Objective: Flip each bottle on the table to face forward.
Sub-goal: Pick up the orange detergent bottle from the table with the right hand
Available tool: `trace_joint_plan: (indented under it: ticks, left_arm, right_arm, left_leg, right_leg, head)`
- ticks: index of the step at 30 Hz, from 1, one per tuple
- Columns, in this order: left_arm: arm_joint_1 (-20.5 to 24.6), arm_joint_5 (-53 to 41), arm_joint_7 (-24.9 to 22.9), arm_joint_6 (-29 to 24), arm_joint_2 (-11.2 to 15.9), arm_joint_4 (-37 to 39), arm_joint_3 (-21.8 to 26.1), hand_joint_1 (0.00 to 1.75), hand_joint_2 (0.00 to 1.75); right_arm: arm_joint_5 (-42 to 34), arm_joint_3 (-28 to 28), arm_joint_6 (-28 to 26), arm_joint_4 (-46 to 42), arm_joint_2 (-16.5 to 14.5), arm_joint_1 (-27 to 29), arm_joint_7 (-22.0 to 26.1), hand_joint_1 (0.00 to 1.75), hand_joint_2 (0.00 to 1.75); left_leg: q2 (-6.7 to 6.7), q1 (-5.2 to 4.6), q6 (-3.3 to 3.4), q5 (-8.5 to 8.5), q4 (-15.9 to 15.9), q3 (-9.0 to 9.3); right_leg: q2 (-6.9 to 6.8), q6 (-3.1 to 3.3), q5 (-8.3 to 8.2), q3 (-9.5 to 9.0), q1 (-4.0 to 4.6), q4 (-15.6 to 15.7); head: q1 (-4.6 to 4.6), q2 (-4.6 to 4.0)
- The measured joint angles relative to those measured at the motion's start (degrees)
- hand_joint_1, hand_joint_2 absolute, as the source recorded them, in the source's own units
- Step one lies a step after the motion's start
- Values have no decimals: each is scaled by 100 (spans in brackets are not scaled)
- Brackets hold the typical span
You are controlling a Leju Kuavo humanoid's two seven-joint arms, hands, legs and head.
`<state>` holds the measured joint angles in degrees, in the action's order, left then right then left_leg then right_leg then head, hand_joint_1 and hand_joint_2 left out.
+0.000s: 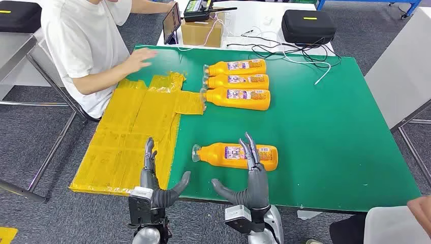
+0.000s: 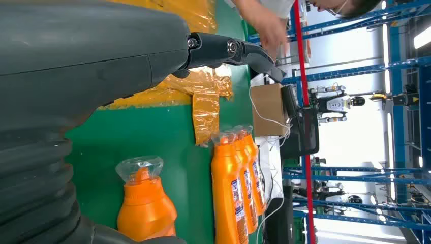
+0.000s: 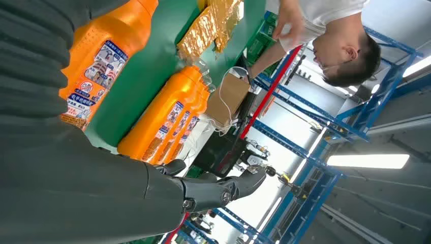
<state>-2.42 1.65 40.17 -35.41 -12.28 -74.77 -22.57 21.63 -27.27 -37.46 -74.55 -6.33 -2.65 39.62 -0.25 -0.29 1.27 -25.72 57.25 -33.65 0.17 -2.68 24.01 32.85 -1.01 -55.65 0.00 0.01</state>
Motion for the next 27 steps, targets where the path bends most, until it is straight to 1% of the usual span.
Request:
trace_joint_plan:
  ticks: [6,9,11,13,18,23,27]
  left_arm:
    - [1,-8,0,-48,-2,0,-14,0,175]
    - [0,47,0,-11,-8,0,-12,0,175]
    - [-1,61,0,11,-11,1,-11,0,175]
    - [-1,53,0,1,-11,1,-12,0,175]
    - [-20,84,0,-6,-11,-10,-1,0,175]
    - [-33,85,0,-3,-11,-15,19,0,175]
    - [-62,86,0,13,-11,-15,36,0,175]
  right_arm:
    - [78,-56,-34,11,-3,0,-39,0,175]
    - [574,-39,-156,72,4,-10,-257,0,175]
    - [996,57,-195,159,24,-48,-445,0,175]
    - [1223,185,-203,289,68,-136,-603,0,175]
    - [1915,447,-205,774,334,-517,-1324,0,175]
    - [2733,558,-190,1253,621,-865,-2045,0,175]
    - [3086,616,-97,1530,800,-1016,-2389,0,175]
  left_leg:
    - [0,0,0,0,0,0]
    - [0,0,0,0,0,0]
    - [0,0,0,0,0,0]
    - [0,0,1,1,0,0]
    - [-1,-3,3,2,2,0]
    - [-2,-3,4,3,3,0]
    - [-2,-3,4,3,3,-1]
  right_leg:
    - [0,0,0,0,0,0]
    - [0,0,0,0,0,0]
    - [0,0,0,0,0,0]
    - [0,0,-1,-1,0,0]
    - [0,-2,-2,-3,-3,0]
    - [-1,-2,-3,-3,-2,0]
    - [0,-2,-2,-2,-1,0]
  head:
    - [0,-1]
    - [-1,-1]
    - [-1,-1]
    - [-1,0]
    - [0,-1]
    - [-1,-1]
    - [-2,-1]
